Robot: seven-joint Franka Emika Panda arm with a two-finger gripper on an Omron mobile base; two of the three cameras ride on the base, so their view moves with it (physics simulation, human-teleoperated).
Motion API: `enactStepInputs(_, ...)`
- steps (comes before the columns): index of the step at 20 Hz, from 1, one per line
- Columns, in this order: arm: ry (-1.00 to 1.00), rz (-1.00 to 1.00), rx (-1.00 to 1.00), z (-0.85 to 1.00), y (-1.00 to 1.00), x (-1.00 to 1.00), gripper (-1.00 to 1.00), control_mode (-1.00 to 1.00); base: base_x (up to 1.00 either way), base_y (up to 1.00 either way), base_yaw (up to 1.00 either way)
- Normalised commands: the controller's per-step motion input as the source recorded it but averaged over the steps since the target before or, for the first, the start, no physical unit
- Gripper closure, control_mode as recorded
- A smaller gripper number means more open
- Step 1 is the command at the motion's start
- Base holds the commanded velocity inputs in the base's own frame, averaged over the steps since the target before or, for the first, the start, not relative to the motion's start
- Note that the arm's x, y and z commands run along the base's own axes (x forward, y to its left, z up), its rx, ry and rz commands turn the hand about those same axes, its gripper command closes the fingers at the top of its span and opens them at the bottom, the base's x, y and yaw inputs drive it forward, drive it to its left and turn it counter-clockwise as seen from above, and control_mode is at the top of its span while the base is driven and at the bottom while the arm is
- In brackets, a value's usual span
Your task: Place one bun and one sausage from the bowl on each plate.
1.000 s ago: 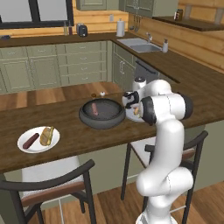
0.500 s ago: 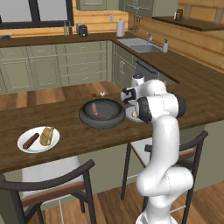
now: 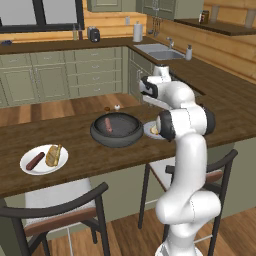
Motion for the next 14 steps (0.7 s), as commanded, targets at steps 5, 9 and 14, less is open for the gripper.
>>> enactStepInputs(5, -0.18, 0.23, 0.0, -0.08, 0.24, -1.0, -1.0, -1.0, 0.0, 0.0, 0.0)
enactStepInputs(9, -0.31, 0.17, 0.0, -0.42, 0.38, -1.0, -1.0, -1.0, 0.0, 0.0, 0.0)
enactStepInputs(14, -0.24, 0.2, -0.03, -0.05, 1.0, -0.31, -1.0, -1.0, 0.0, 0.0, 0.0)
